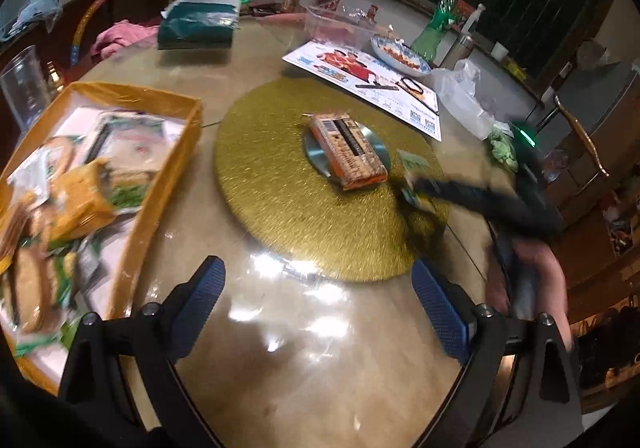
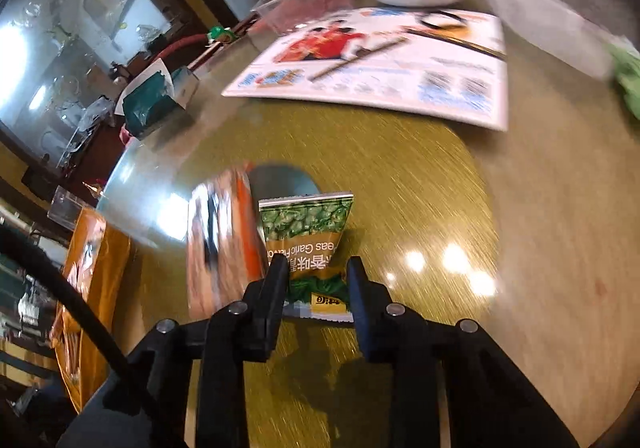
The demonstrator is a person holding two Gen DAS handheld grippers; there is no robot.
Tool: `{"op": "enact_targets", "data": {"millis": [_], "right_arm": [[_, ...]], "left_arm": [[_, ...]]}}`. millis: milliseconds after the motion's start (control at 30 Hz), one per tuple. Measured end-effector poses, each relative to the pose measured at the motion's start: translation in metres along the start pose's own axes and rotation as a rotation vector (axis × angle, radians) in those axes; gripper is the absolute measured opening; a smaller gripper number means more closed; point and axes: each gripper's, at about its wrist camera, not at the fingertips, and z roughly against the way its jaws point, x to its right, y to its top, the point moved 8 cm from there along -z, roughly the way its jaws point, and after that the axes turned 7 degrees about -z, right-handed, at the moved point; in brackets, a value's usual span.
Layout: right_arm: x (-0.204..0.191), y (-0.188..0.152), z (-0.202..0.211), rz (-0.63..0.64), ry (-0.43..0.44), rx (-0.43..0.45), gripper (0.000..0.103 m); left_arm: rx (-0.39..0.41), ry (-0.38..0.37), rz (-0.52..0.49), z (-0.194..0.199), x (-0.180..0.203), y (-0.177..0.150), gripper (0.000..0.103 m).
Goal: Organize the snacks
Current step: 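Grasp the green garlic pea bag with the right gripper while the left grasps the rectangular cracker pack, then lift both packs off the lazy susan and carry them toward the tray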
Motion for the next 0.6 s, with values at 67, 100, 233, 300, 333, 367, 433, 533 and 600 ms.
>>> {"op": "enact_targets", "data": {"millis": [67, 100, 233, 300, 333, 367, 433, 533, 600], "right_arm": [[0.012, -0.028, 0.021, -0.021, -0.012, 0.012, 0.029], [0.019, -0.042, 0.031, -0.042, -0.016, 0.021, 0.029], [0.037, -0.086, 0.062, -0.103, -0.048, 0.075, 0.029], [0.043, -0.107, 0.073, -0.153, -0.031, 0.088, 0.029], [0.045, -0.116, 0.079, -0.169, -0.031, 0.094, 0.029], [0.044, -0.122, 0.082, -0.174, -0.034, 0.098, 0.029], [0.040, -0.132, 0.086, -0.161, -0.044, 0.104, 0.029], [0.037, -0.139, 0.089, -0.139, -0.063, 0.117, 0.030], [0.033, -0.141, 0.090, -0.114, -0.080, 0.119, 0.031]], "left_arm": [[-0.018, 0.015, -0.001, -0.024, 0.008, 0.012, 0.094], [-0.023, 0.029, -0.005, -0.034, 0.012, 0.017, 0.094], [-0.054, 0.118, -0.032, -0.083, 0.029, 0.052, 0.094], [-0.054, 0.185, -0.059, -0.108, 0.036, 0.075, 0.094], [-0.081, 0.233, -0.059, -0.125, 0.036, 0.084, 0.094], [-0.121, 0.272, -0.063, -0.142, 0.034, 0.088, 0.094], [-0.181, 0.309, -0.063, -0.165, 0.028, 0.087, 0.089], [-0.159, 0.265, -0.079, -0.164, 0.028, 0.079, 0.063], [-0.145, 0.287, -0.131, -0.150, 0.024, 0.065, 0.061]]}}
